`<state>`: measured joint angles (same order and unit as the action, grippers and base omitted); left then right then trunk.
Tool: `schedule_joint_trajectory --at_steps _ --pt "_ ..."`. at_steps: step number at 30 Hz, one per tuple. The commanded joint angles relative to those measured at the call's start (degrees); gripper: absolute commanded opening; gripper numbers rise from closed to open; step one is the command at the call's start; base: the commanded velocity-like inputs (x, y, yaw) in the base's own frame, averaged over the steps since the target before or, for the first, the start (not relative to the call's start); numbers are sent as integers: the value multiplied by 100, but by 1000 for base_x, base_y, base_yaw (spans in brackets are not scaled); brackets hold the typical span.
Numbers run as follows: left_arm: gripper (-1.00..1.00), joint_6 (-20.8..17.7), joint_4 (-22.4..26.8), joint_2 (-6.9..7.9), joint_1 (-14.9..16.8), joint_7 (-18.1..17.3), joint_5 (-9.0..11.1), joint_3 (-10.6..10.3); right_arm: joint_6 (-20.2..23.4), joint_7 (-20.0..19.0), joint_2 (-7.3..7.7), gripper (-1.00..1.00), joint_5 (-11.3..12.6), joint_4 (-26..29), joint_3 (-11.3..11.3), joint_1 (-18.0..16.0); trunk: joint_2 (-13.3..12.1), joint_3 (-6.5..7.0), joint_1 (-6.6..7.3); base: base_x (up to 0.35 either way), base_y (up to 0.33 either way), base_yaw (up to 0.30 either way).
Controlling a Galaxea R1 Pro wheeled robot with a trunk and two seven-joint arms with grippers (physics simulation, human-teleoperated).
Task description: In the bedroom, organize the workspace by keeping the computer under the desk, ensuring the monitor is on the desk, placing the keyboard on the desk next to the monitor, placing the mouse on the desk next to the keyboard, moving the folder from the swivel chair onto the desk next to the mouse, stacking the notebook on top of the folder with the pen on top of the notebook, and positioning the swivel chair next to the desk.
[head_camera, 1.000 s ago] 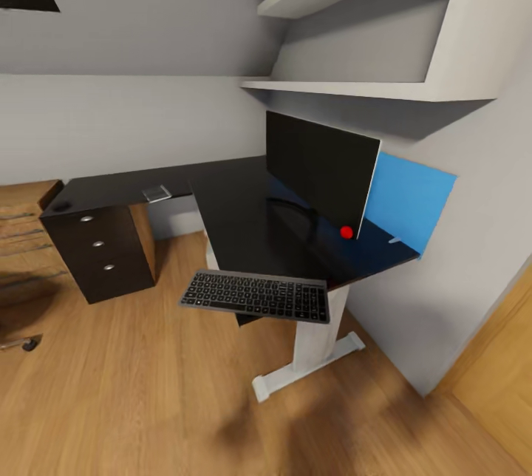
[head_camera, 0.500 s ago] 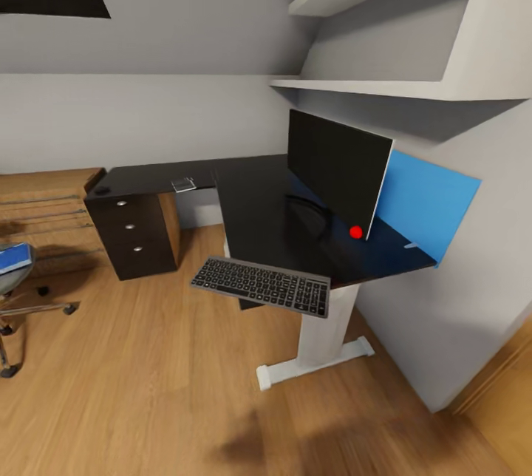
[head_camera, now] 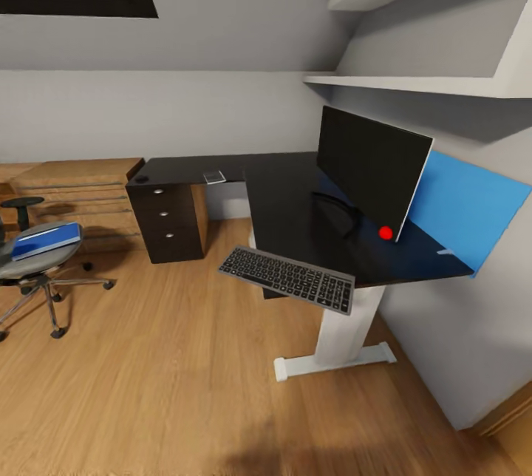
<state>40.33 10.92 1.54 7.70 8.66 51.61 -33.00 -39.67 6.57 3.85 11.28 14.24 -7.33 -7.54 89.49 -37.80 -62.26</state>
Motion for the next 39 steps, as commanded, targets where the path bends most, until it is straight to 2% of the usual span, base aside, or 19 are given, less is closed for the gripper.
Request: schedule_joint_trajectory --at_steps 1,9,13,23,24,25,26,27,29,30,32,34,35,36,37,38,39 --pt "100 10 7 3 3 58 -1 -49 -13 37 0 100 23 1 -49 -2 3 -10 1 -74 -1 258" --pt "100 -8 40 9 3 76 -10 -53 -10 39 -50 100 -10 0 -39 -2 3 -42 1 -236 -91 238" --pt "100 -1 77 0 3 87 -10 -57 -14 37 -58 100 -11 0 -32 -2 3 -44 1 -56 -221 29" --pt "100 -76 94 14 21 126 -2 -49 -17 39 -53 100 -12 17 -19 -2 3 -44 1 -5 -25 3" --pt "100 -858 667 161 416 326 -14 -49 -68 46 17 100 -11 237 2 -2 3 -44 1 0 0 0" --pt "100 -1048 793 207 453 395 -18 -49 -63 49 43 100 -11 319 6 -2 3 -44 1 0 0 0" --pt "100 -1496 1112 289 506 559 -28 -49 -31 54 113 100 3 548 12 -2 3 -44 1 0 0 0" --pt "100 -2267 1723 437 552 869 -41 -49 169 59 219 100 32 969 18 -2 3 -44 1 0 0 0" --pt "100 -3238 2669 718 583 1324 -47 -49 836 60 339 100 50 1657 41 -2 3 -44 1 0 0 0" --pt "100 -3444 2918 789 586 1433 -47 -45 1059 57 375 100 55 1854 58 -2 3 -44 1 0 0 0" --pt "100 -4086 3862 1053 596 1827 -29 75 2004 47 526 100 146 2698 236 -2 3 -44 1 0 0 0" --pt "100 -4341 4270 1139 599 1981 -19 256 2458 44 579 100 246 3148 380 -5 3 -44 1 0 0 0" --pt "100 -4590 4630 1184 600 2092 -18 497 2910 41 615 100 373 3595 531 -7 3 -44 1 0 0 0" --pt "100 -4722 4798 1198 600 2132 -18 618 3140 41 628 100 442 3820 601 -7 3 -44 1 0 0 0" --pt "100 -5000 5128 1217 600 2188 -20 823 3618 39 651 100 580 4256 717 -20 3 -44 1 0 0 0" --pt "100 -5274 5456 1230 600 2226 -25 962 4099 35 669 100 710 4681 812 -55 3 -44 1 0 0 0" --pt "100 -5400 5619 1234 600 2241 -27 1013 4337 34 676 100 771 4880 859 -83 3 -44 1 0 0 0"
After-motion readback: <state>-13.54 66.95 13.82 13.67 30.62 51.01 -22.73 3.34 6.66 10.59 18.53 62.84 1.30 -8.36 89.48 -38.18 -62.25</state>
